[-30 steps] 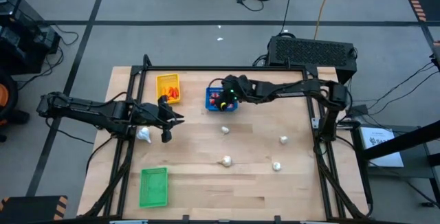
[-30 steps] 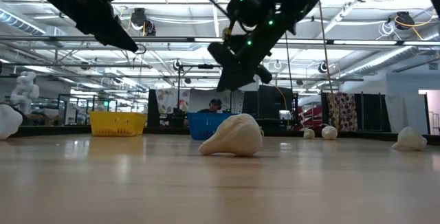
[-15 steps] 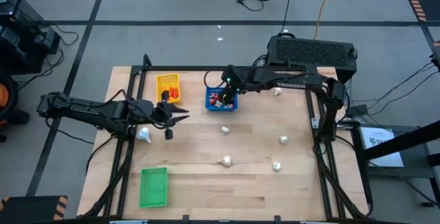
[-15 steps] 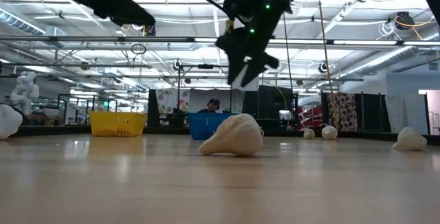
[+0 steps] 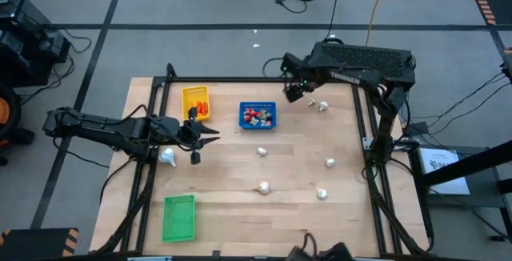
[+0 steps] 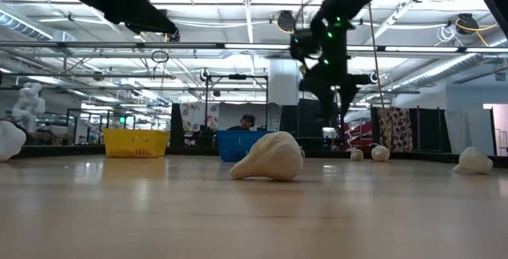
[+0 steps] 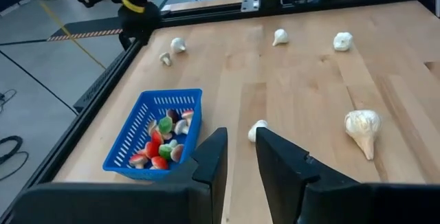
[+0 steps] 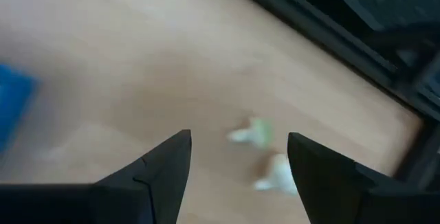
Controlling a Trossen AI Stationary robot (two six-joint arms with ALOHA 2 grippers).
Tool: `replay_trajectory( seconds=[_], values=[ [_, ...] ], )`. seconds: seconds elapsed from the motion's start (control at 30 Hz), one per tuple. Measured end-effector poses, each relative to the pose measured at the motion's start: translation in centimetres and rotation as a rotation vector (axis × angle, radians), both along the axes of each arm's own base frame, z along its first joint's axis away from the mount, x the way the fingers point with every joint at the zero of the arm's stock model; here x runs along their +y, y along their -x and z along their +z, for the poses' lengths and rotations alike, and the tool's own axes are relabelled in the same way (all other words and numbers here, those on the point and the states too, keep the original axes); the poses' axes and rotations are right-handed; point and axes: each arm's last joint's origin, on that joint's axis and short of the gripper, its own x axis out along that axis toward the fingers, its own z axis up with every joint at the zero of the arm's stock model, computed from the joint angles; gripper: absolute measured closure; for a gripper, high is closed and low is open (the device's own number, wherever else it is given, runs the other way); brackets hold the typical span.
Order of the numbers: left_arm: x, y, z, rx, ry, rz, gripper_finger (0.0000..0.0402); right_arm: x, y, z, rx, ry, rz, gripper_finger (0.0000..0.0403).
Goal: Sort produce into baskets
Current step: Put the green mushroom into the blue bin
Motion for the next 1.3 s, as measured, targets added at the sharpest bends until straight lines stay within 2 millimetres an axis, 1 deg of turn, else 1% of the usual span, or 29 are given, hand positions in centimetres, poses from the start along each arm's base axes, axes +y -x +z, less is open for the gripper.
replay_trajectory(
  seconds=[0.1,0.2,0.37,0.43,0.5,0.63,0.77,0.93,1.07,1.17,1.3],
  values=[
    [0.0,0.0,0.0,0.001,0.001,0.000,0.0315,-1.6,1.5,-0.2,0.030,-0.017,-0.062,0.0172],
    [0.0,0.0,-0.1,0.011,0.024,-0.006,0.0315,-2.5,2.2,-0.3,0.004,-0.044,-0.074,0.0172],
    [0.0,0.3,-0.6,0.067,0.026,-0.004,0.0315,-3.1,2.7,-0.3,-0.036,-0.088,-0.088,0.0172],
    [0.0,0.4,-0.9,0.096,0.027,0.000,0.0315,-3.2,2.8,-0.6,-0.036,-0.091,-0.088,0.0172],
    [0.1,0.6,-1.1,0.116,0.034,0.034,0.0315,-3.2,3.1,-1.3,-0.033,-0.111,-0.094,0.0172],
    [0.3,1.0,-1.3,0.141,0.045,0.108,0.0315,-3.1,3.8,-3.5,-0.028,-0.142,-0.106,0.0172],
    [0.3,1.1,-1.3,0.142,0.063,0.120,0.0315,-2.7,4.3,-5.5,-0.024,-0.142,-0.104,0.0172],
    [0.3,1.1,-1.3,0.141,0.066,0.122,0.0315,-2.5,5.3,-8.2,-0.067,-0.170,-0.119,0.0172],
    [0.3,1.1,-1.3,0.142,0.058,0.121,0.0315,-2.4,5.7,-9.4,-0.089,-0.154,-0.130,0.0172],
    [0.3,1.0,-1.4,0.128,0.030,0.119,0.0315,-2.3,5.8,-9.8,-0.100,-0.147,-0.132,0.0175],
    [0.3,0.7,-2.8,0.052,-0.035,0.087,0.0315,-2.2,5.8,-9.9,-0.105,-0.149,-0.133,0.0192]
  ],
)
